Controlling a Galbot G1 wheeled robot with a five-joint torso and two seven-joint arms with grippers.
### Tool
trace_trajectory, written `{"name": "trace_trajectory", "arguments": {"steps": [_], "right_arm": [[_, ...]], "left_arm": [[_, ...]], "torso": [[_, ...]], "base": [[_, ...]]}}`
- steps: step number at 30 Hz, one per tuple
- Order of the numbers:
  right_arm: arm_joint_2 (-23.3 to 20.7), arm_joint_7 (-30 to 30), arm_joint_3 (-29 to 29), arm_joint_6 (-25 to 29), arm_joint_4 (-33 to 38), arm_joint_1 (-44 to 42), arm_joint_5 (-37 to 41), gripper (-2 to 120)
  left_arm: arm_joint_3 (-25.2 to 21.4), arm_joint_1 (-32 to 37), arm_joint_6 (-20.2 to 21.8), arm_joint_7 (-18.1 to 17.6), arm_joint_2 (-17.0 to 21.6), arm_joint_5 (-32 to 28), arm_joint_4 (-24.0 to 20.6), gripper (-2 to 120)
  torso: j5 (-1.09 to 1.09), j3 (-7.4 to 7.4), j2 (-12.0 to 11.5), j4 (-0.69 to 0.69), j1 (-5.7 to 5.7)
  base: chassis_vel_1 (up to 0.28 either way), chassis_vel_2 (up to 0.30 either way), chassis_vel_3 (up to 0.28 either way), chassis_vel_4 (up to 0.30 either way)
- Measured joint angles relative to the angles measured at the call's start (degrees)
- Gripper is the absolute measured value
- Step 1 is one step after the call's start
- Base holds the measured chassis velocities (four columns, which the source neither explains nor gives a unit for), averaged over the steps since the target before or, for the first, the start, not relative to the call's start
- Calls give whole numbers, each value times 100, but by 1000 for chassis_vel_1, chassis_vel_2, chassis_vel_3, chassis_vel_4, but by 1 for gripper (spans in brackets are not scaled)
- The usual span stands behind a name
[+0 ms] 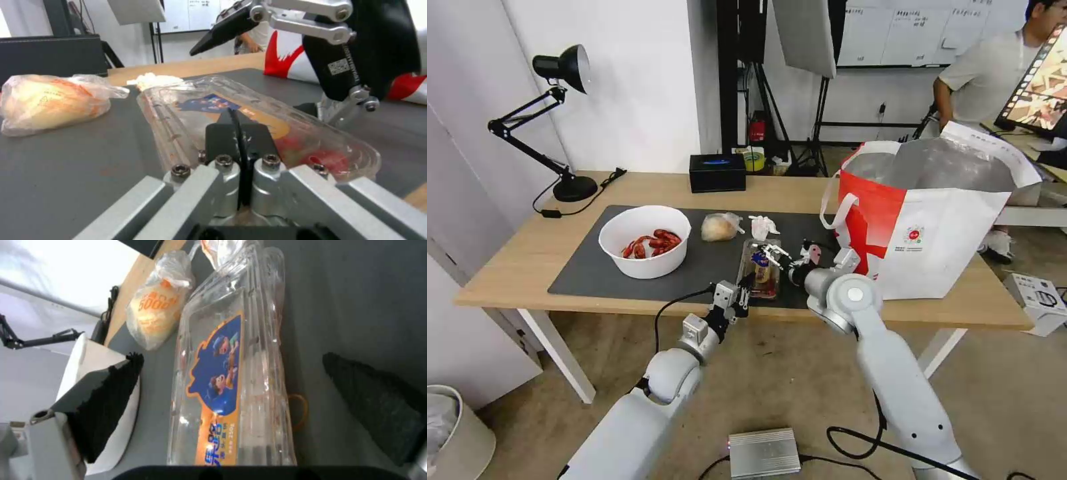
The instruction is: Pick up the trash from the table and place it into the takeout bag.
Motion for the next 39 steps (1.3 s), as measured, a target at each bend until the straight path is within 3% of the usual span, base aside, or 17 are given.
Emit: {"name": "trace_trajectory", "arguments": {"steps": [6, 8, 17, 20, 25, 29, 39], "right_arm": [[22, 2, -14, -37, -19, -18, -52, 89], [13, 5, -28, -52, -42, -44, -86, 74], [4, 19, -42, -67, -96, -66, -98, 44], [29, 33, -58, -70, -120, -73, -117, 30], [59, 49, -79, -81, -137, -86, -151, 16], [80, 50, -82, -81, -151, -85, -186, 0], [114, -3, -85, -2, -148, -90, -234, 0]], "left_arm": [[-1, 17, -1, 0, -18, -4, -16, 0], [-7, 27, -2, 0, -40, -7, -23, 0], [-9, 42, -5, -26, -62, -66, -67, 1], [-28, 60, -6, -83, -57, -189, -149, 11], [-99, 78, -8, -141, -47, -311, -220, 24], [-159, 138, -8, -178, -25, -402, -290, 44], [-251, 190, -11, -307, -53, -511, -355, 74]], "torso": [[0, 0, 0, -2, 0], [1, 0, 0, 1, 0], [2, 2, -1, 2, 1], [2, 3, -2, 5, 2], [3, 3, -2, 7, 2], [3, 3, -2, 5, 2], [2, 3, -2, 3, 2]], "base": [[0, 0, 0, 0], [0, 0, 0, 0], [0, 0, 0, 0], [0, 0, 0, 0], [0, 0, 0, 0], [0, 0, 0, 0], [0, 0, 0, 0]]}}
